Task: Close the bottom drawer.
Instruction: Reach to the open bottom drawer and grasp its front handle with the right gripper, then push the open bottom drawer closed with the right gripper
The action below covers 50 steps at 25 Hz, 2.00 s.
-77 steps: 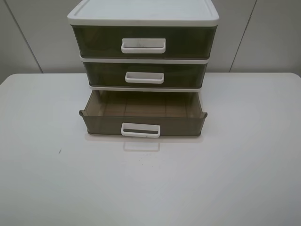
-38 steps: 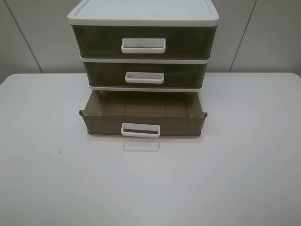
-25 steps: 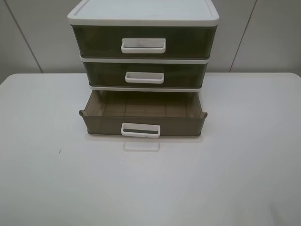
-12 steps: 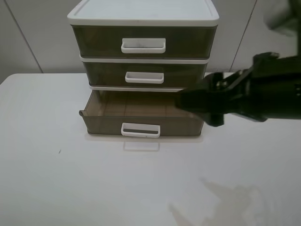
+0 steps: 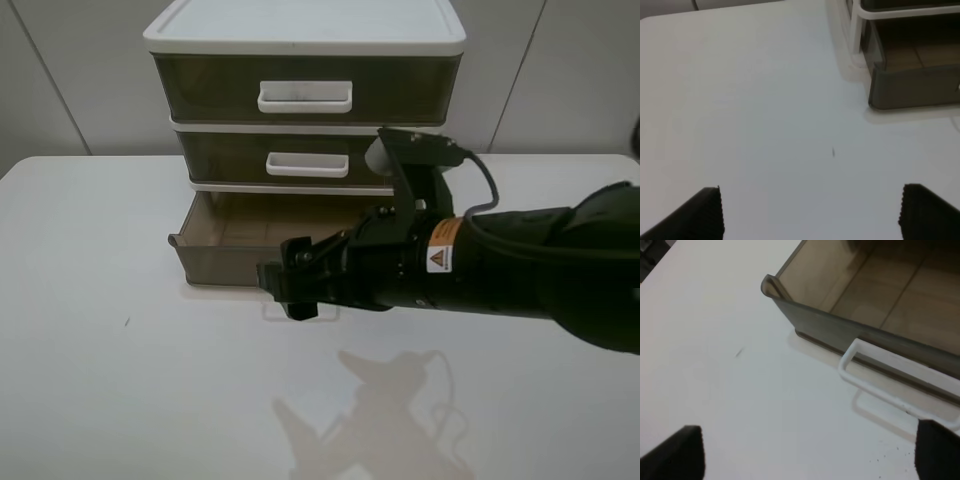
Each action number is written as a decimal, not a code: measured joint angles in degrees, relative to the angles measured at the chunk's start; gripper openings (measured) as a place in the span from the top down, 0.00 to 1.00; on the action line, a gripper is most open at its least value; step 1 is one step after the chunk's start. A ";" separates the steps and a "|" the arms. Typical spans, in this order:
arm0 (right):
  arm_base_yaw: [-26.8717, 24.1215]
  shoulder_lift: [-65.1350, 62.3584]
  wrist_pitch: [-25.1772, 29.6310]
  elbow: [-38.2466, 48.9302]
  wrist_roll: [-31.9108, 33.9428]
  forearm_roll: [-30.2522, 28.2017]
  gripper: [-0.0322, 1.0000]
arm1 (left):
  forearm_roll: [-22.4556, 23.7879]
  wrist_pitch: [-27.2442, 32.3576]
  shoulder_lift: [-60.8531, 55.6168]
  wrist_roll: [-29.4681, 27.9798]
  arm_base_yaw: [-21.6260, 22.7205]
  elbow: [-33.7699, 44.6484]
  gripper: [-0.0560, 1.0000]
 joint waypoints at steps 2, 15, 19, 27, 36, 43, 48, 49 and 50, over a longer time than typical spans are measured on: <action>0.00 3.08 -1.15 -1.87 0.00 0.12 0.29 | 0.00 0.00 0.00 0.00 0.00 0.00 0.27; 0.00 14.39 -7.42 -6.21 -8.31 7.80 0.94 | 0.00 0.00 0.00 0.00 0.00 0.00 0.27; 0.00 16.61 -11.53 -6.28 -18.38 17.10 0.95 | 0.00 0.00 0.00 0.00 0.00 0.00 0.27; 0.00 19.77 -17.06 -6.32 -22.33 22.44 0.95 | 0.00 0.00 0.00 0.00 0.00 0.00 0.27; 0.13 22.08 -19.58 -6.39 -22.48 24.16 0.95 | 0.00 0.00 0.00 0.00 0.00 0.00 0.27; 0.13 25.07 -23.21 -6.39 -22.48 24.16 0.95 | 0.00 0.00 0.00 0.00 0.00 0.00 0.27; 0.13 26.52 -27.15 -6.39 -22.28 24.12 0.95 | 0.00 0.00 0.00 0.00 0.00 0.00 0.27; 0.13 26.90 -28.16 -6.40 -22.03 24.12 0.95 | 0.00 0.00 0.00 0.00 0.00 0.00 0.27; 0.13 27.34 -29.00 -6.40 -21.51 24.12 0.95 | 0.00 0.00 0.00 0.00 0.00 0.00 0.27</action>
